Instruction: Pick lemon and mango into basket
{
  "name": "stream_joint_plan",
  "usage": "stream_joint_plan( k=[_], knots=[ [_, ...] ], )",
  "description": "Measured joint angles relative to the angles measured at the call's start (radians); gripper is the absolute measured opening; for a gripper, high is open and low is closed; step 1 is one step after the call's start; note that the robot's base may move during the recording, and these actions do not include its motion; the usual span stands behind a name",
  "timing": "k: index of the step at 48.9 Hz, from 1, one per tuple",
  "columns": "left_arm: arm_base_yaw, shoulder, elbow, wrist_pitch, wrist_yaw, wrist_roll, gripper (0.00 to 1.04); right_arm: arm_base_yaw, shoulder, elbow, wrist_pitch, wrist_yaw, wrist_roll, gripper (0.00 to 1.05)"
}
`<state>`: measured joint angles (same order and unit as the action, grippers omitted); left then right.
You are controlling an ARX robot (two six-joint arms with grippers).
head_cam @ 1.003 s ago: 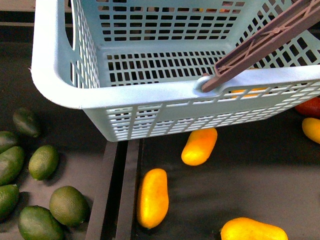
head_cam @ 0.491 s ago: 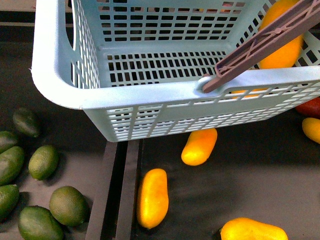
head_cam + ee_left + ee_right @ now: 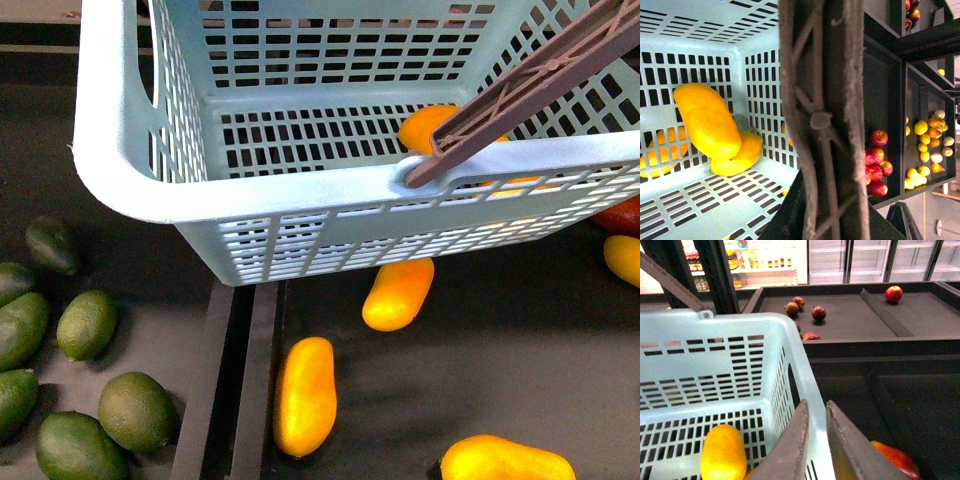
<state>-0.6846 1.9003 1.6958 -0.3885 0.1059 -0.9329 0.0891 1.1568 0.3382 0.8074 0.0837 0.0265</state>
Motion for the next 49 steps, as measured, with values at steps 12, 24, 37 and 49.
stream_joint_plan(
  k=[12, 24, 37, 49],
  knots=[
    [-0.001, 0.0, 0.0, 0.0, -0.002, 0.0, 0.05, -0.083, -0.174, -0.155, -0.016, -0.077, -0.02, 0.02],
    [-0.001, 0.0, 0.0, 0.0, -0.001, 0.0, 0.05, -0.086, -0.348, -0.246, -0.102, -0.081, -0.02, 0.02],
    [-0.001, 0.0, 0.0, 0.0, -0.002, 0.0, 0.05, -0.086, -0.484, -0.32, -0.159, -0.083, -0.021, 0.02],
    [-0.001, 0.0, 0.0, 0.0, -0.004, 0.002, 0.05, -0.086, -0.615, -0.321, -0.275, -0.082, -0.021, 0.02]
  ],
)
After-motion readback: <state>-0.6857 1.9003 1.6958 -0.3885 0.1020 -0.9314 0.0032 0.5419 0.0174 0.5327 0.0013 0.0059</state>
